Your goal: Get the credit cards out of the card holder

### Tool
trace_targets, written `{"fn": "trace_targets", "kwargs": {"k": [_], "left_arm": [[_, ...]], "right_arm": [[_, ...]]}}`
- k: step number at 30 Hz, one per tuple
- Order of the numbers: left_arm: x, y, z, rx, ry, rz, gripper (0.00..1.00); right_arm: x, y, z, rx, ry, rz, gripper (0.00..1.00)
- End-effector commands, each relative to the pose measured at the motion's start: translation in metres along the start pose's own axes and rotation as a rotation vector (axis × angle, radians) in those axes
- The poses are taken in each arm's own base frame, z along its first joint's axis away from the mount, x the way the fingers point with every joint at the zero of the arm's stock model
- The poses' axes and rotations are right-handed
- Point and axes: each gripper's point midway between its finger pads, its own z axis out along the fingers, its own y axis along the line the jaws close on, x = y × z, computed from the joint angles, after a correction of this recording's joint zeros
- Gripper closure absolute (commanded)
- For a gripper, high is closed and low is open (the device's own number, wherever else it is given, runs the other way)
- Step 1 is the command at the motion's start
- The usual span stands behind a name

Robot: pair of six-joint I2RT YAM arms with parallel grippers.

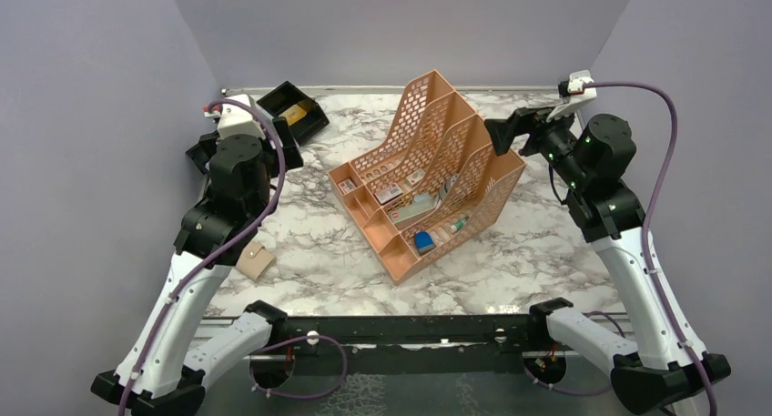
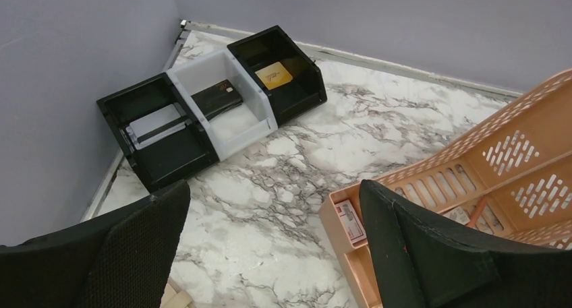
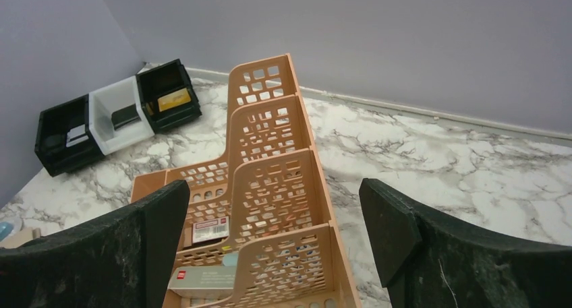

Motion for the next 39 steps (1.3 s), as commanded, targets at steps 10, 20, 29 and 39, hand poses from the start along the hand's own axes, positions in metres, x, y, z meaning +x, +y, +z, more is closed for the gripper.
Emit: {"fn": "trace_targets", "kwargs": {"k": [10, 20, 29, 39], "left_arm": [[0.065, -0.043, 0.049, 0.279, 0.176, -0.079, 0.01], [0.146, -0.043, 0.060, 0.306, 0.380, -0.077, 0.01], [0.142, -0.003, 0.054, 0.120, 0.302, -0.089, 0.01], [0.115, 0.035, 0.042, -0.035, 0.151, -0.070, 0.01]], "right_arm": [[-0.001, 0.075, -0.010, -0.474, -0.023, 0.181, 0.01], [0.054, 0.187, -0.009, -0.805, 0.266, 0.139, 0.01], [0.135, 0.228, 0.007, -0.673, 0.482, 0.002, 0.01], [0.195, 0.247, -0.005, -0.686, 0.488, 0.244, 0.07]]}}
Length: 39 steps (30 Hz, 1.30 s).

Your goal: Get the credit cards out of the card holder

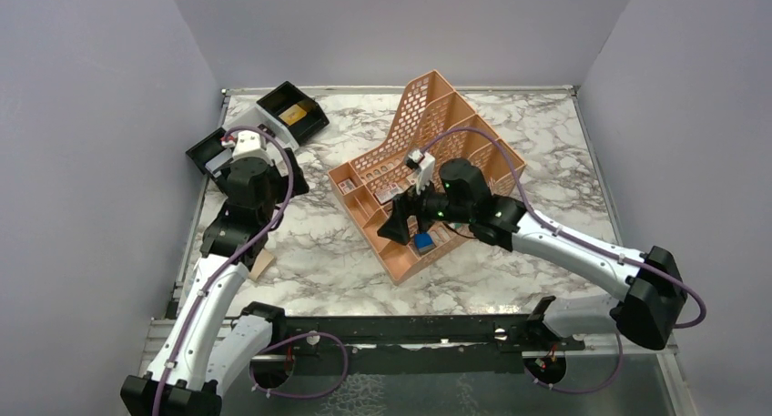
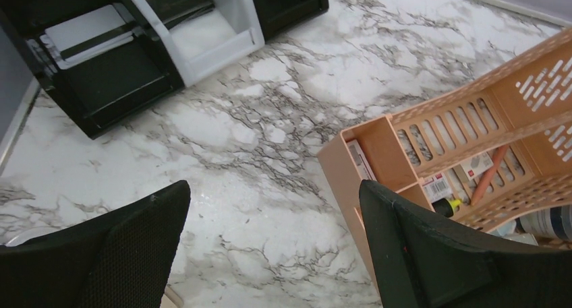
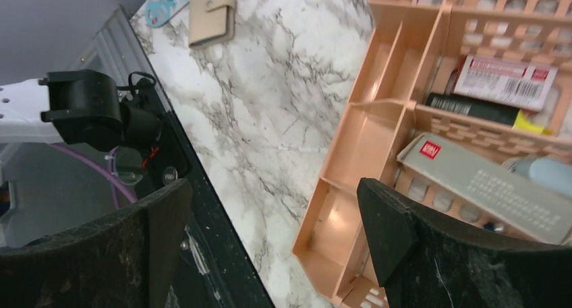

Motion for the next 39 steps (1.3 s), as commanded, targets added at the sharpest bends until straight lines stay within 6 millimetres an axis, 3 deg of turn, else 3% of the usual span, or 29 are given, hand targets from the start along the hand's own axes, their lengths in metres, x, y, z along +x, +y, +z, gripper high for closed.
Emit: {"fn": "trace_targets", "kwargs": {"k": [1, 3, 9, 14, 22, 26, 39], "left_arm": [[-0.012, 0.024, -0.005, -0.113, -0.072, 0.019, 0.01], [-0.013, 0.028, -0.006, -0.131, -0.079, 0.031, 0.01], [-0.004, 0.041, -0.005, -0.182, -0.066, 0.086, 0.01], [0.013, 0.057, -0.003, -0.240, -0.059, 0.113, 0.01], [0.019, 0.058, -0.002, -0.229, -0.036, 0.147, 0.01], [0.023, 0.055, -0.001, -0.213, -0.022, 0.149, 0.01], [0.027, 0.052, 0.002, -0.192, 0.000, 0.156, 0.01]], "right_arm": [[-0.003, 0.012, 0.017, -0.074, -0.062, 0.095, 0.10], [0.013, 0.009, 0.035, -0.066, 0.027, 0.130, 0.15], [0.055, -0.014, 0.080, 0.129, 0.178, 0.083, 0.16], [0.073, -0.048, 0.096, 0.332, 0.245, 0.035, 0.15], [0.083, -0.136, 0.077, 0.758, 0.310, -0.049, 0.09], [0.082, -0.173, 0.061, 0.810, 0.303, 0.022, 0.09], [0.064, -0.259, 0.024, 0.918, 0.256, 0.151, 0.09]]}}
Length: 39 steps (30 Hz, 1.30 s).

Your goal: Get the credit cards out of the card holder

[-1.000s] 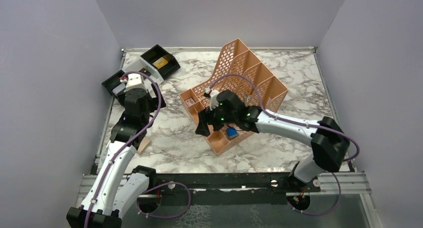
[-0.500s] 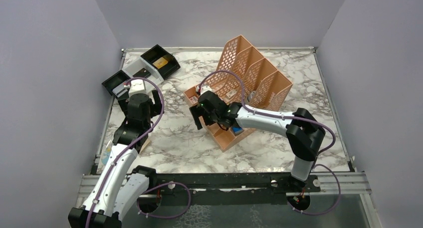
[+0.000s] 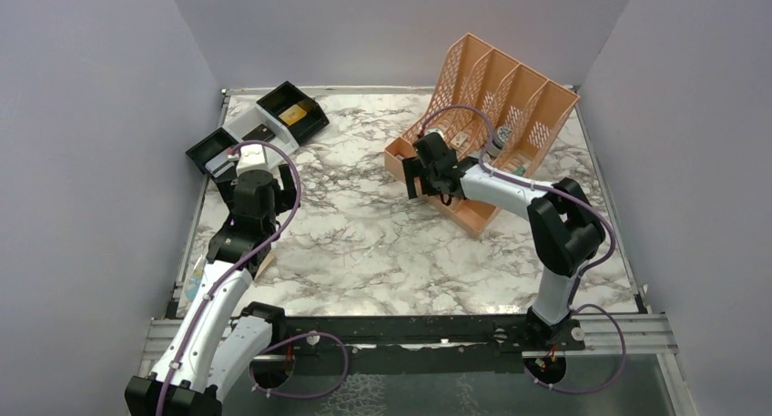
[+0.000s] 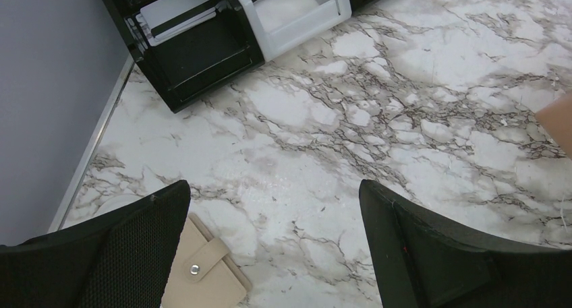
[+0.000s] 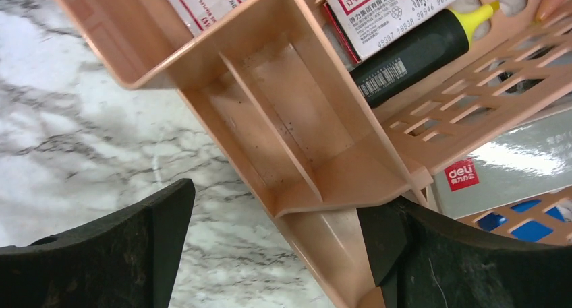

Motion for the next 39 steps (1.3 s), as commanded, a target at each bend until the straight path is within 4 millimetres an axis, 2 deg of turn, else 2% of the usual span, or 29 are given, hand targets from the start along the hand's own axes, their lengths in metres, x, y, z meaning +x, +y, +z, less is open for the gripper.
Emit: {"fn": "trace_targets", "kwargs": {"k": [1, 5, 12, 17, 20, 22, 27, 32, 35, 37, 39], "left_arm": [[-0.001, -0.002, 0.001, 0.016, -0.003, 0.006, 0.01], [-0.001, -0.002, 0.000, 0.017, -0.006, 0.005, 0.01], [0.000, -0.003, 0.001, 0.021, -0.001, 0.008, 0.01], [0.001, -0.005, 0.002, 0.029, 0.005, 0.011, 0.01], [0.002, -0.006, 0.002, 0.034, 0.008, 0.011, 0.01], [0.002, -0.007, 0.002, 0.039, 0.010, 0.011, 0.01], [0.002, -0.008, 0.002, 0.044, 0.011, 0.013, 0.01], [0.002, -0.009, 0.003, 0.048, 0.017, 0.017, 0.01], [0.001, -0.009, 0.003, 0.048, 0.015, 0.015, 0.01], [0.001, -0.009, 0.003, 0.047, 0.014, 0.015, 0.01], [0.001, -0.008, 0.002, 0.045, 0.012, 0.014, 0.01]], "right_arm": [[-0.002, -0.033, 0.012, 0.102, 0.016, 0.011, 0.09], [0.005, -0.061, 0.017, 0.150, 0.029, 0.042, 0.09], [0.029, -0.123, 0.016, 0.274, 0.077, 0.109, 0.09], [0.032, -0.167, 0.014, 0.351, 0.089, 0.191, 0.09], [0.032, -0.184, 0.010, 0.379, 0.094, 0.252, 0.10], [0.028, -0.191, 0.000, 0.421, 0.079, 0.279, 0.09], [-0.008, -0.170, -0.030, 0.277, -0.034, 0.330, 0.11], [-0.062, -0.119, -0.059, 0.009, -0.193, 0.295, 0.14], [-0.090, -0.089, -0.058, -0.055, -0.226, 0.242, 0.14], [-0.105, -0.076, -0.047, -0.038, -0.220, 0.209, 0.14], [-0.131, -0.065, -0.039, -0.029, -0.238, 0.187, 0.14]]}}
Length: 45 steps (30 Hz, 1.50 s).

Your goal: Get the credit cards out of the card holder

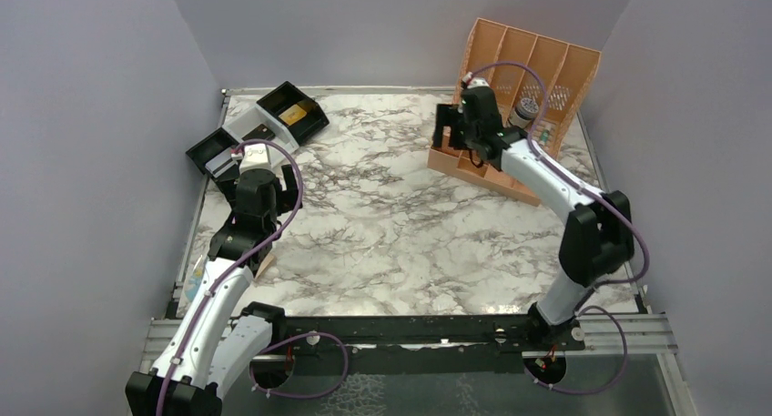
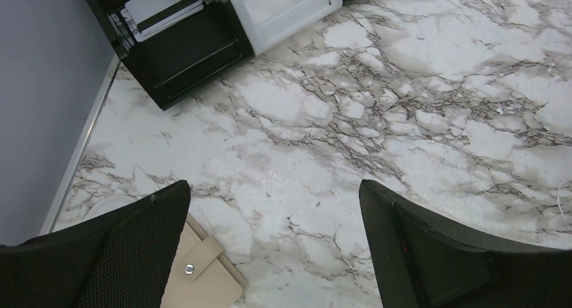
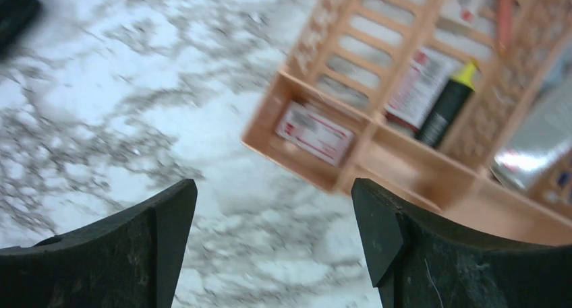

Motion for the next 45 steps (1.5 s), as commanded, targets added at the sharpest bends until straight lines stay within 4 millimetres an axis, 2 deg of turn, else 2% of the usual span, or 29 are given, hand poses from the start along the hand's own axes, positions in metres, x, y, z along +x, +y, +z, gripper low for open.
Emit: {"fn": "trace_targets", "kwargs": {"k": [1, 6, 10, 12, 15, 18, 21, 22, 23, 36, 45], "left_arm": [[-0.005, -0.001, -0.001, 0.014, -0.019, -0.001, 0.01], [-0.006, 0.001, -0.003, 0.008, -0.028, -0.003, 0.01], [-0.006, 0.001, -0.003, 0.007, -0.031, -0.004, 0.01], [-0.006, 0.001, -0.003, 0.007, -0.028, -0.003, 0.01], [-0.005, 0.001, -0.003, 0.010, -0.026, -0.001, 0.01], [-0.005, 0.001, -0.003, 0.010, -0.026, -0.001, 0.01], [-0.006, 0.001, -0.003, 0.010, -0.028, -0.002, 0.01], [-0.006, 0.001, -0.003, 0.011, -0.028, -0.002, 0.01], [-0.005, 0.001, -0.003, 0.009, -0.027, -0.001, 0.01], [-0.004, -0.001, -0.003, 0.021, -0.021, 0.000, 0.01], [-0.003, -0.003, -0.001, 0.026, -0.012, 0.002, 0.01]], "right_arm": [[-0.027, 0.043, 0.030, -0.039, -0.016, -0.069, 0.14], [-0.045, 0.051, 0.079, 0.077, -0.056, -0.136, 0.14], [-0.040, 0.050, 0.114, 0.118, -0.042, -0.215, 0.14], [-0.036, 0.038, 0.127, 0.203, -0.032, -0.269, 0.14], [-0.032, 0.008, 0.139, 0.385, -0.037, -0.345, 0.11], [-0.020, -0.015, 0.142, 0.478, -0.014, -0.381, 0.09], [-0.004, -0.035, 0.136, 0.500, 0.009, -0.363, 0.09], [-0.009, -0.038, 0.131, 0.501, -0.010, -0.345, 0.09], [-0.004, -0.045, 0.128, 0.505, -0.004, -0.341, 0.09], [0.006, -0.135, 0.101, 0.585, 0.052, -0.254, 0.09], [0.009, -0.141, 0.113, 0.590, 0.080, -0.241, 0.09]]}}
